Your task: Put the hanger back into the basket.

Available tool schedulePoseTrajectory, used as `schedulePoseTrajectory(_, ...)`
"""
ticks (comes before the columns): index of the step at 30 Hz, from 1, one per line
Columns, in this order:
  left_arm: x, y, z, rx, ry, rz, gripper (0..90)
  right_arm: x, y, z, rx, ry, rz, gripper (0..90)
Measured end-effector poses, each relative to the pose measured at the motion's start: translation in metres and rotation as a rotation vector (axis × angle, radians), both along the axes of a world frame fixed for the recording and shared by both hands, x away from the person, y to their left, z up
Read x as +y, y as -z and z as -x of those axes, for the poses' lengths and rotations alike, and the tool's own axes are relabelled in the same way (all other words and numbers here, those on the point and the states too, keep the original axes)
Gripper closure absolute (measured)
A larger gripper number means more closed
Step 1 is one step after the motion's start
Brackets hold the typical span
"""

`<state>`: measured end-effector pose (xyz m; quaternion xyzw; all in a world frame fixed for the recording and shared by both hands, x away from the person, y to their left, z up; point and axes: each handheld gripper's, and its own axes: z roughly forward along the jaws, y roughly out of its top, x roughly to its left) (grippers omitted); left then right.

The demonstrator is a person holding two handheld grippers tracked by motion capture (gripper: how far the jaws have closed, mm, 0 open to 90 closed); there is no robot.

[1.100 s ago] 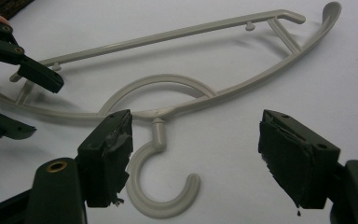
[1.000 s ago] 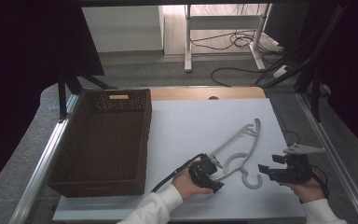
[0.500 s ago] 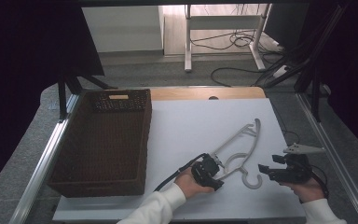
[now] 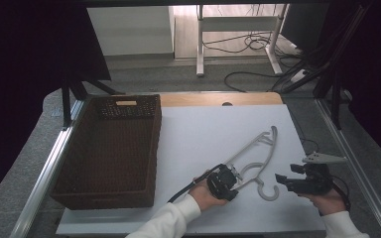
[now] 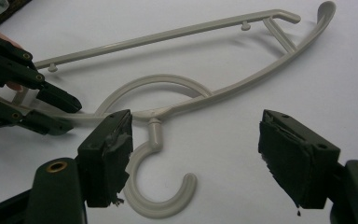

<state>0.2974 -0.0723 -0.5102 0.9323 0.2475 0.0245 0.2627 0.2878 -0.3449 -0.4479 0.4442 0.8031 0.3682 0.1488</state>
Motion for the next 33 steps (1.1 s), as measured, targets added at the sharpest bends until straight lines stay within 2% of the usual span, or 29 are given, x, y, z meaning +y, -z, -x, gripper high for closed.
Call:
schedulePoseTrajectory(6,0.000,0.000,-0.001,0.005,-0.002,0.003,80.4,0.000,-0.001,0.000,-0.002,0.001,0.000,26.7)
schedulePoseTrajectory(11,-0.001,-0.001,-0.002,0.005,0.009,-0.009,81.2,-0.001,-0.001,0.000,-0.005,0.007,0.001,26.7)
schedulePoseTrajectory(17,-0.001,-0.003,-0.002,0.032,0.008,0.013,82.0,-0.003,-0.001,0.000,-0.012,0.013,-0.001,26.7)
schedulePoseTrajectory(18,0.001,-0.005,-0.003,0.039,0.006,0.032,82.0,-0.003,-0.002,0.000,-0.012,0.016,-0.002,26.7)
schedulePoseTrajectory(21,0.003,-0.009,-0.004,0.045,0.005,0.047,82.0,-0.004,-0.002,0.000,-0.015,0.021,-0.002,26.7)
schedulePoseTrajectory(22,0.007,-0.014,-0.006,0.054,0.001,0.072,82.0,-0.006,-0.003,0.000,-0.017,0.026,-0.004,26.7)
schedulePoseTrajectory(23,0.007,-0.014,-0.006,0.054,0.001,0.072,82.0,-0.006,-0.003,0.000,-0.017,0.026,-0.004,26.7)
schedulePoseTrajectory(24,0.011,-0.020,-0.007,0.062,-0.007,0.113,82.0,-0.008,-0.005,0.000,-0.024,0.035,-0.008,26.7)
schedulePoseTrajectory(25,0.011,-0.020,-0.007,0.062,-0.007,0.113,82.1,-0.008,-0.005,0.000,-0.024,0.035,-0.008,26.7)
schedulePoseTrajectory(26,0.015,-0.022,-0.009,0.072,-0.020,0.138,82.1,-0.011,-0.007,0.001,-0.027,0.045,-0.012,26.7)
schedulePoseTrajectory(27,0.015,-0.022,-0.009,0.072,-0.020,0.138,82.1,-0.011,-0.007,0.001,-0.027,0.045,-0.012,26.7)
schedulePoseTrajectory(32,0.026,-0.034,-0.012,0.072,-0.051,0.205,82.1,-0.022,-0.010,0.002,-0.041,0.081,-0.022,26.8)
schedulePoseTrajectory(33,0.026,-0.034,-0.012,0.072,-0.051,0.205,82.2,-0.022,-0.010,0.002,-0.041,0.081,-0.022,26.8)
